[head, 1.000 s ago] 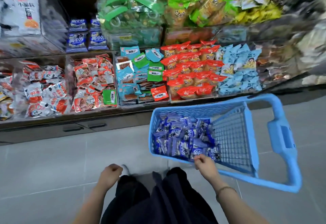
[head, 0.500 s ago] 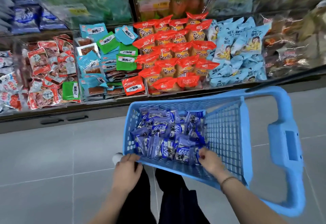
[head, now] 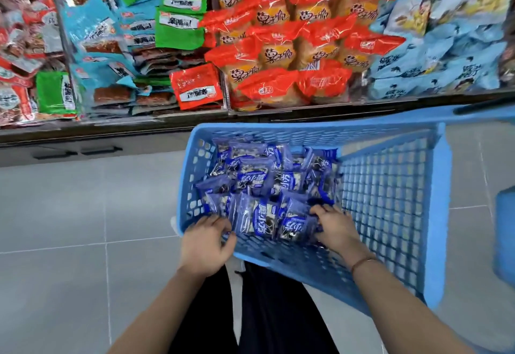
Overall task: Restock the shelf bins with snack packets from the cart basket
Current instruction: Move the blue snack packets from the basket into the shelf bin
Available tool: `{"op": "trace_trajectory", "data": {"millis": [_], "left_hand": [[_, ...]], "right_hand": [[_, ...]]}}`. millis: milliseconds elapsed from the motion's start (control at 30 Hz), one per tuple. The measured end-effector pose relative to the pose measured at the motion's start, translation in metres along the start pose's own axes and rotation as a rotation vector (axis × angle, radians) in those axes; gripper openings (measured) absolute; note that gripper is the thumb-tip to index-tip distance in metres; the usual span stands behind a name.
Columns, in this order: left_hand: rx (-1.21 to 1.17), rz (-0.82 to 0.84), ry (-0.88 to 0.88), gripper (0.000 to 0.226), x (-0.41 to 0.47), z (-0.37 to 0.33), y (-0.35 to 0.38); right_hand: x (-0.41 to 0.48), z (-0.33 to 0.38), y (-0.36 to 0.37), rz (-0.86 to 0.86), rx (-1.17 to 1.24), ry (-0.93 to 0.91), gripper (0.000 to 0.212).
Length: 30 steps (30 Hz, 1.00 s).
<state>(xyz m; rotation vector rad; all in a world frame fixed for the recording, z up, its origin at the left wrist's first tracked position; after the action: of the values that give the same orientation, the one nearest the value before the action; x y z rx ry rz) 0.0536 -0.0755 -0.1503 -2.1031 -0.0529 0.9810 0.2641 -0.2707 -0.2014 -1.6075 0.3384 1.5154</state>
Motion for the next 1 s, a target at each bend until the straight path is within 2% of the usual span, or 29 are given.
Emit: {"op": "trace_trajectory", "data": {"millis": [33,100,167,200,267,333,367,433,467,533,633,733,800,867,933,1000], "left_hand": [[-0.012,0.011,-0.006,0.040,0.001,0.000,0.000],[-0.043,0.032,-0.041,0.034,0.003,0.000,-0.001],[-0.139,0.049,-0.086,0.016,0.007,-0.002,-0.004],[-0.243,0.060,-0.090,0.008,0.011,-0.007,-0.007],[-0.503,0.076,-0.076,0.010,0.018,-0.021,-0.014],[-0.762,0.078,-0.092,0.014,0.029,-0.038,-0.021],[-0.872,0.103,-0.110,0.015,0.035,-0.046,-0.025],[-1.015,0.182,-0.131,0.036,0.047,-0.058,-0.029],[-1.027,0.203,-0.135,0.048,0.053,-0.060,-0.032],[-0.985,0.180,-0.134,0.057,0.062,-0.057,-0.043],[-0.973,0.264,-0.162,0.060,0.068,-0.045,-0.051],[-1.087,0.493,-0.184,0.051,0.058,-0.044,-0.044],[-1.178,0.548,-0.157,0.038,0.050,-0.047,-0.035],[-1.247,0.435,-0.157,0.023,0.043,-0.046,-0.031],[-1.236,0.294,-0.170,0.009,0.043,-0.041,-0.033],[-1.206,0.236,-0.171,0.013,0.047,-0.038,-0.034]], "right_hand": [[-0.002,-0.004,-0.002,-0.026,0.113,-0.043,0.047],[-0.011,-0.007,-0.008,-0.092,0.592,-0.130,0.036],[-0.015,-0.004,-0.018,-0.193,1.067,-0.160,0.027],[-0.014,-0.001,-0.020,-0.207,1.228,-0.146,0.025],[-0.003,0.009,-0.022,-0.139,1.491,-0.143,0.025],[0.005,0.024,-0.028,-0.041,1.639,-0.181,0.024],[0.007,0.032,-0.030,0.001,1.666,-0.214,0.029],[0.009,0.045,-0.033,0.048,1.681,-0.295,0.035],[0.008,0.050,-0.035,0.061,1.695,-0.334,0.032],[0.004,0.054,-0.037,0.095,1.721,-0.393,0.031],[-0.002,0.050,-0.033,0.130,1.827,-0.401,0.057],[-0.012,0.051,-0.028,0.215,1.874,-0.500,0.050],[-0.017,0.049,-0.025,0.266,1.811,-0.518,0.054],[-0.020,0.043,-0.026,0.260,1.687,-0.446,0.050],[-0.020,0.033,-0.028,0.180,1.551,-0.345,0.036],[-0.013,0.031,-0.029,0.123,1.390,-0.330,0.020]]}}
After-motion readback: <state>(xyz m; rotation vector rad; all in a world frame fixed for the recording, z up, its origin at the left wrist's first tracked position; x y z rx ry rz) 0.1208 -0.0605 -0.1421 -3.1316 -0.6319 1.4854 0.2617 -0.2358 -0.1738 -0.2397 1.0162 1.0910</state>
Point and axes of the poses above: each hand's wrist, its own x-axis towards the middle knuckle, its own y-axis out of the palm, z = x × y, the point moved 2 cm from there along x, towards the middle knuckle, and after that the axes turned 14 degrees about z, right-handed, at the moved point
